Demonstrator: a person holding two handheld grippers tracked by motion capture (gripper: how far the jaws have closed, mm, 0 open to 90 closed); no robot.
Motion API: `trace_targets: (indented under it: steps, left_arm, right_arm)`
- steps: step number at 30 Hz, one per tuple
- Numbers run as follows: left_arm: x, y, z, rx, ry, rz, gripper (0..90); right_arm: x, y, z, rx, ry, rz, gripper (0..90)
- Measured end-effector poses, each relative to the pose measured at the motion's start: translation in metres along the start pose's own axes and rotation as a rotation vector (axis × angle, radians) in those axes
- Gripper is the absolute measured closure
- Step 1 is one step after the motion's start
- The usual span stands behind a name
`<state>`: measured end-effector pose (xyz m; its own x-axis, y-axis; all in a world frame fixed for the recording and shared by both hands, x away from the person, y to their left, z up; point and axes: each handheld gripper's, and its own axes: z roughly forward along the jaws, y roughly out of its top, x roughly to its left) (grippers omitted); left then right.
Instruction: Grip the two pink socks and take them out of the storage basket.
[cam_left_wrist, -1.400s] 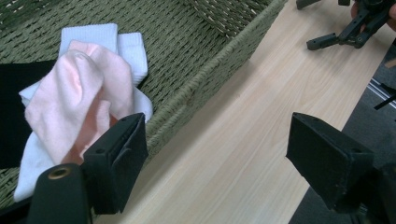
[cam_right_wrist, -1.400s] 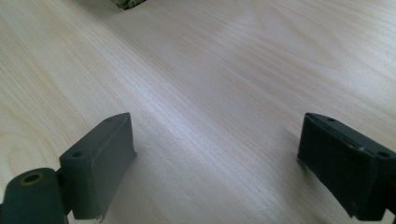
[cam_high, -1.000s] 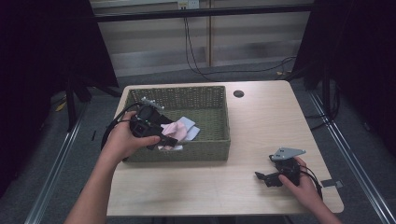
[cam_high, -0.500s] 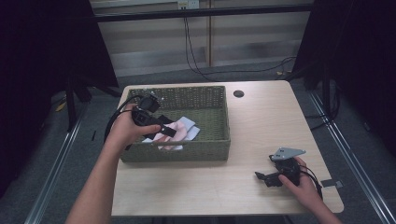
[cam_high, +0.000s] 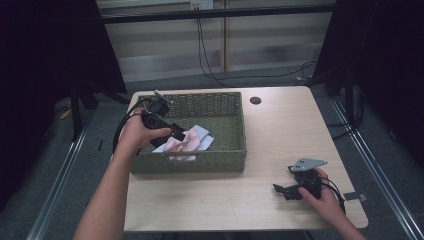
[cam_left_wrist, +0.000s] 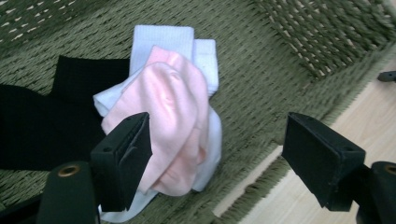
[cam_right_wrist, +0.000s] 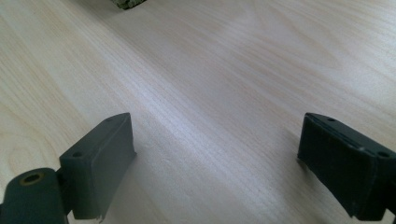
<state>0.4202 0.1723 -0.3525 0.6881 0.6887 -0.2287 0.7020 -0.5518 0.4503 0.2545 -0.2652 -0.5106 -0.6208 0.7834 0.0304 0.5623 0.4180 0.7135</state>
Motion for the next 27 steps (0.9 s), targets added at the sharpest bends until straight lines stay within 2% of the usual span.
trace_targets:
  steps: [1, 4, 11, 19, 23, 25, 27]
  left_arm:
    - [0.002, 0.000, 0.000, 0.007, 0.001, 0.006, 23.5]
    - [0.006, 0.000, 0.004, 0.008, 0.014, -0.013, 23.5]
    - [0.013, 0.001, 0.008, 0.020, 0.038, -0.027, 24.3]
    - [0.024, 0.003, 0.017, 0.041, 0.079, -0.066, 26.5]
    - [0.030, 0.002, 0.023, 0.062, 0.085, -0.080, 28.0]
    - [0.033, 0.001, 0.027, 0.054, 0.073, -0.110, 28.6]
    - [0.033, 0.001, 0.030, 0.051, 0.069, -0.118, 29.6]
  right_arm:
    - [0.000, 0.000, 0.000, 0.000, 0.000, 0.000, 10.0]
    - [0.000, 0.000, 0.000, 0.000, 0.000, 0.000, 10.0]
    - [0.000, 0.000, 0.000, -0.002, 0.000, -0.001, 10.0]
    - [0.000, 0.000, 0.000, -0.002, 0.000, -0.003, 10.0]
    - [0.000, 0.000, 0.000, -0.002, -0.001, -0.003, 10.0]
    - [0.000, 0.000, 0.000, -0.002, 0.000, -0.003, 9.9]
    - [0.000, 0.000, 0.000, -0.002, 0.000, -0.004, 10.0]
